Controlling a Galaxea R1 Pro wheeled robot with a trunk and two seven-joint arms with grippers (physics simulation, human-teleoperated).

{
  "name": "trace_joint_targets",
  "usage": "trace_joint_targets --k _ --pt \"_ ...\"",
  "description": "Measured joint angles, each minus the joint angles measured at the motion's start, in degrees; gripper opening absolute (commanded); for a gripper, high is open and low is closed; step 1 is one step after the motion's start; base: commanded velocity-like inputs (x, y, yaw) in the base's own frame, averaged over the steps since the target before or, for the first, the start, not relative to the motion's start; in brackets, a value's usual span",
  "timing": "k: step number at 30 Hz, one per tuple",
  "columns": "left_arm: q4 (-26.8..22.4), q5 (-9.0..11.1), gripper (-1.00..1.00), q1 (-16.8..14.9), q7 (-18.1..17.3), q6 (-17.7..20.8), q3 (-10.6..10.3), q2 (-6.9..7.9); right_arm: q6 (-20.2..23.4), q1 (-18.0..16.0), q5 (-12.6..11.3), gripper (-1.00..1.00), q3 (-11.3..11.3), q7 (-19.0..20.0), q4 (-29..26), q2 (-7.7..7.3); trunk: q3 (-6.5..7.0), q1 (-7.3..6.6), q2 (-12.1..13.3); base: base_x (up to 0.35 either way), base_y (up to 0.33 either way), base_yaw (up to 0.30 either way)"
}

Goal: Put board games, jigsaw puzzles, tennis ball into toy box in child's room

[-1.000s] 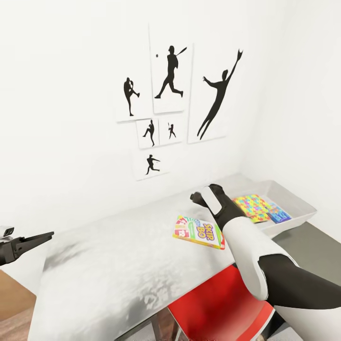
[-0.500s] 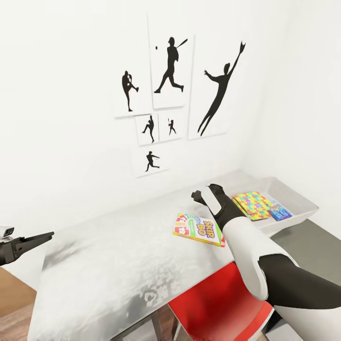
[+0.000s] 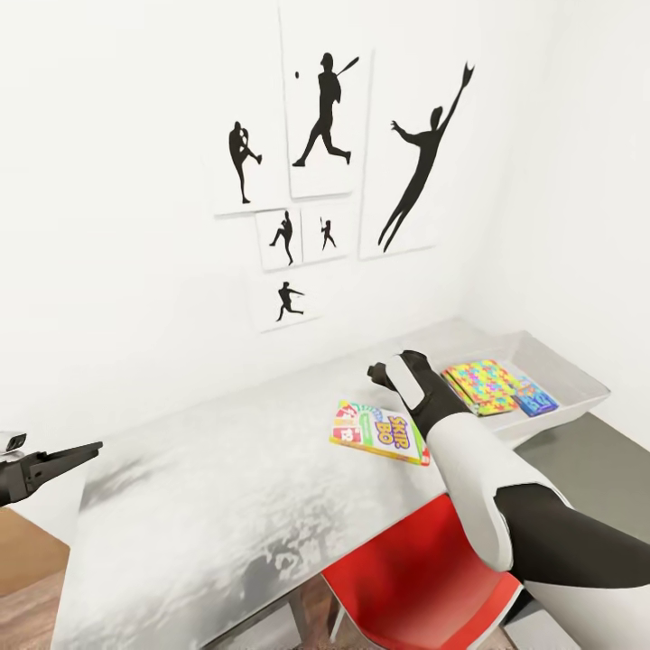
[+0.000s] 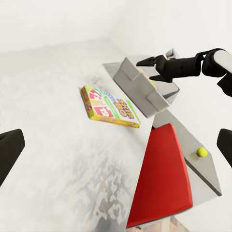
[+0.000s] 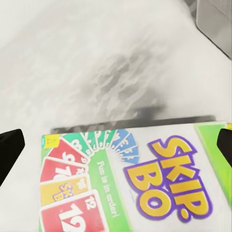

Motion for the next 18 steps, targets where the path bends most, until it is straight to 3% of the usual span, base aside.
trace_joint_targets --k 18 --pt "0.0 -0.08 1.0 0.02 0.0 -0.02 0.02 0.05 0.1 -1.86 -0.01 1.0 0.0 0.05 -0.3 -0.62 -1.69 0.0 0.0 0.0 0.0 0.0"
